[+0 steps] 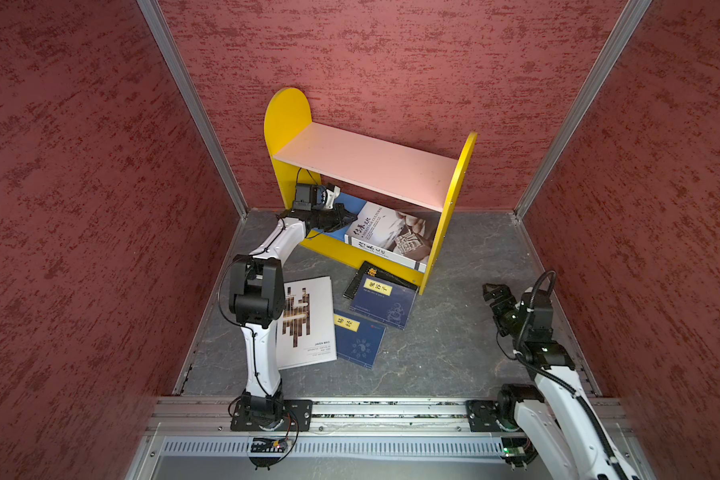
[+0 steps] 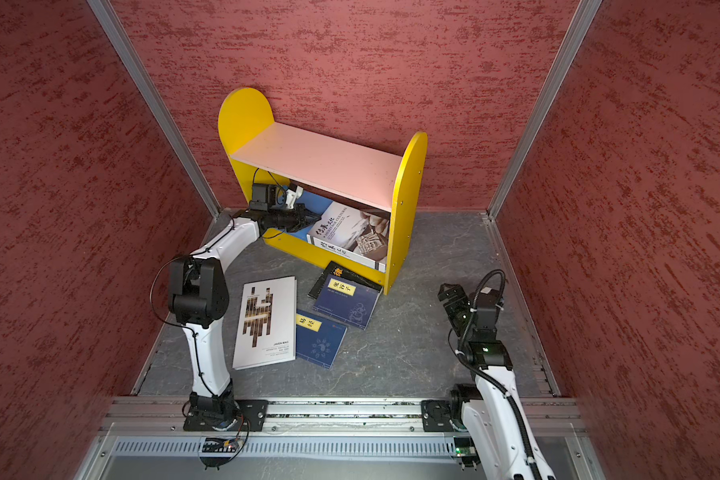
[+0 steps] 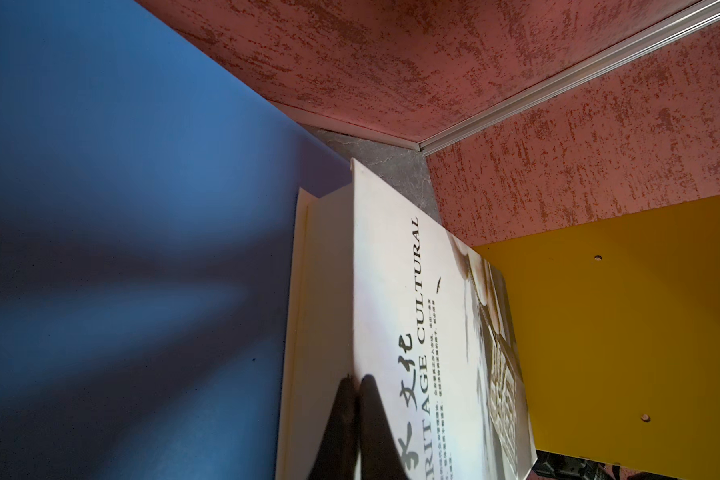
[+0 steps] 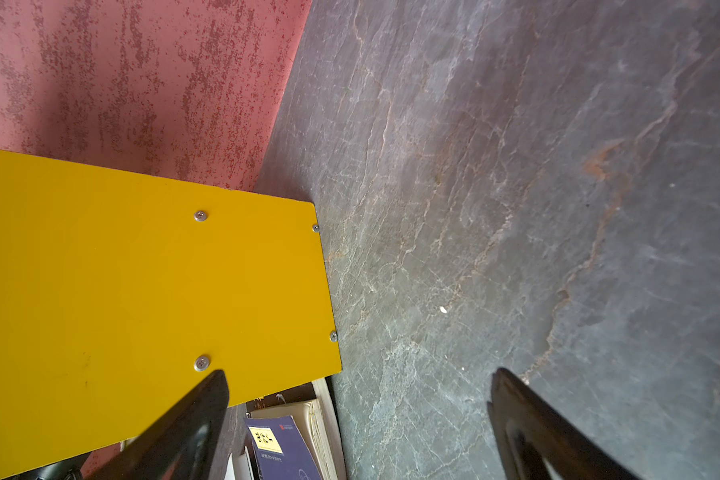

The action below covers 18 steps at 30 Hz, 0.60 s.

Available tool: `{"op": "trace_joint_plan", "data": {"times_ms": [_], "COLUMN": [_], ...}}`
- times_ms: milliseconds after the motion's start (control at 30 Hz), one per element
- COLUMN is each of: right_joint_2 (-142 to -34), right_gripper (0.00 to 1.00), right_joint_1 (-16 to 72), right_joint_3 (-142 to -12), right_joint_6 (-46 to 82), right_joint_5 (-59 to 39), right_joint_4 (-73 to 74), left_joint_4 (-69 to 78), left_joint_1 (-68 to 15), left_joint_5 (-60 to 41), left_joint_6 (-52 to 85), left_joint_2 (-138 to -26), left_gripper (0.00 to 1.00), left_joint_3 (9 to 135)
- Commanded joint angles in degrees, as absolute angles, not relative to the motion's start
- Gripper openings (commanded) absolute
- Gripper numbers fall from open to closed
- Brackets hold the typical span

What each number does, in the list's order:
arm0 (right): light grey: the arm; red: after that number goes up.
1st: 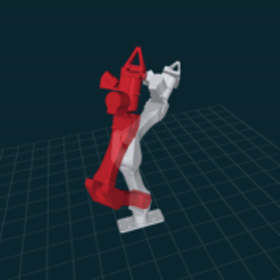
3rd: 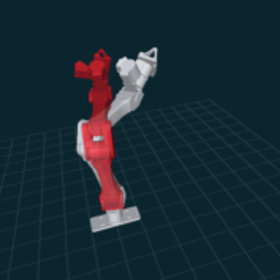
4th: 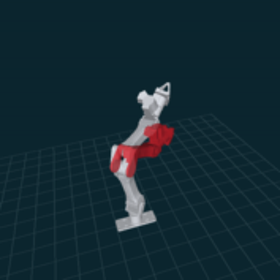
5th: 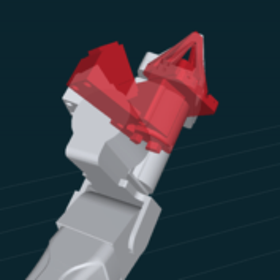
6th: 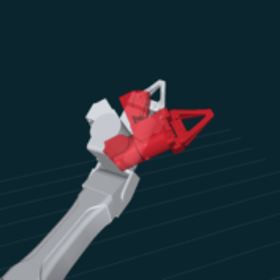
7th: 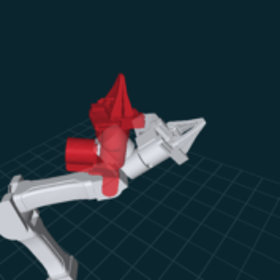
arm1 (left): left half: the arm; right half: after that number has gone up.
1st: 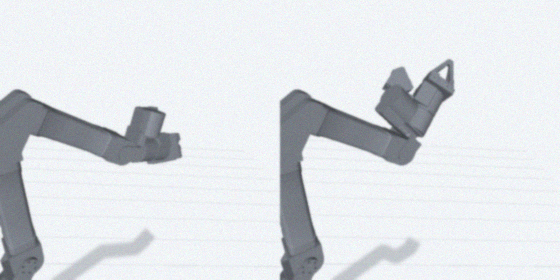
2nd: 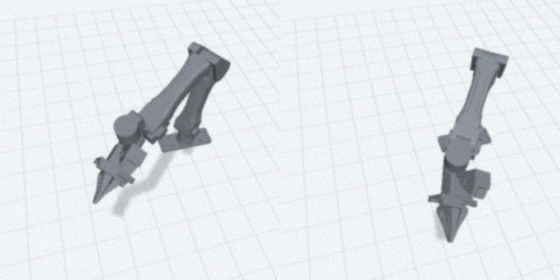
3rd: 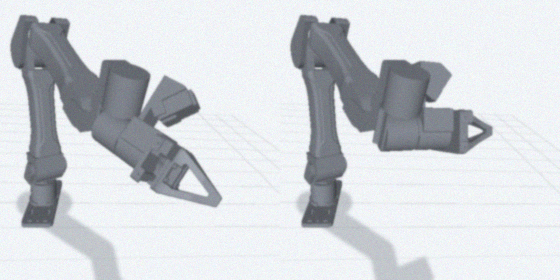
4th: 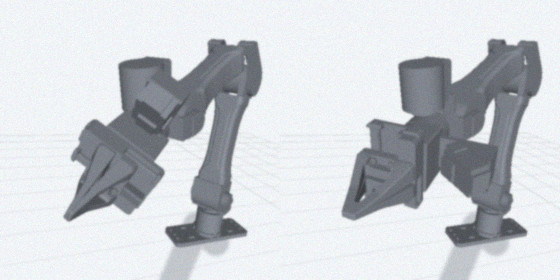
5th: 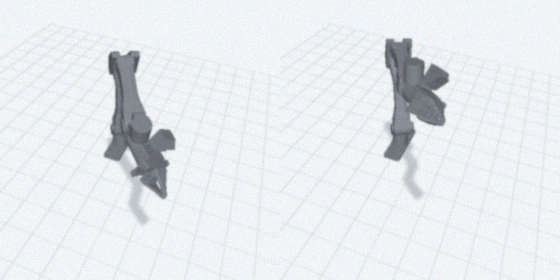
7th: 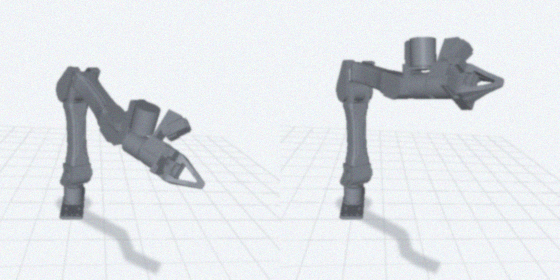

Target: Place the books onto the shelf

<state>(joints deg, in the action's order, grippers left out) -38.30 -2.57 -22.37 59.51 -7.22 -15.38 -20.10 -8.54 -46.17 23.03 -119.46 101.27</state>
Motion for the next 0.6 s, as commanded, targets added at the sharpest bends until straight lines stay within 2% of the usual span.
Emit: {"op": "trace_joint_plan", "data": {"times_ms": [0, 567], "right_joint_2": [-37.4, -35.5], "right_gripper": [0.99, 0.99], "right_joint_1": [-2.4, -2.5], "right_joint_3": [-21.5, -21.2], "right_joint_6": [60.3, 60.2], "right_joint_5": [-6.2, -5.7], "right_joint_4": [-15.9, -17.8], "left_joint_4": [-24.3, -15.7], "left_joint_1": [-11.2, -12.1], "left_joint_5": [-54.7, -54.1], "left_joint_6": [21.6, 29.4], "left_joint_2": [-116.9, -118.6], "left_gripper": [0.00, 0.00], "left_joint_3": [100.1, 100.0]}}
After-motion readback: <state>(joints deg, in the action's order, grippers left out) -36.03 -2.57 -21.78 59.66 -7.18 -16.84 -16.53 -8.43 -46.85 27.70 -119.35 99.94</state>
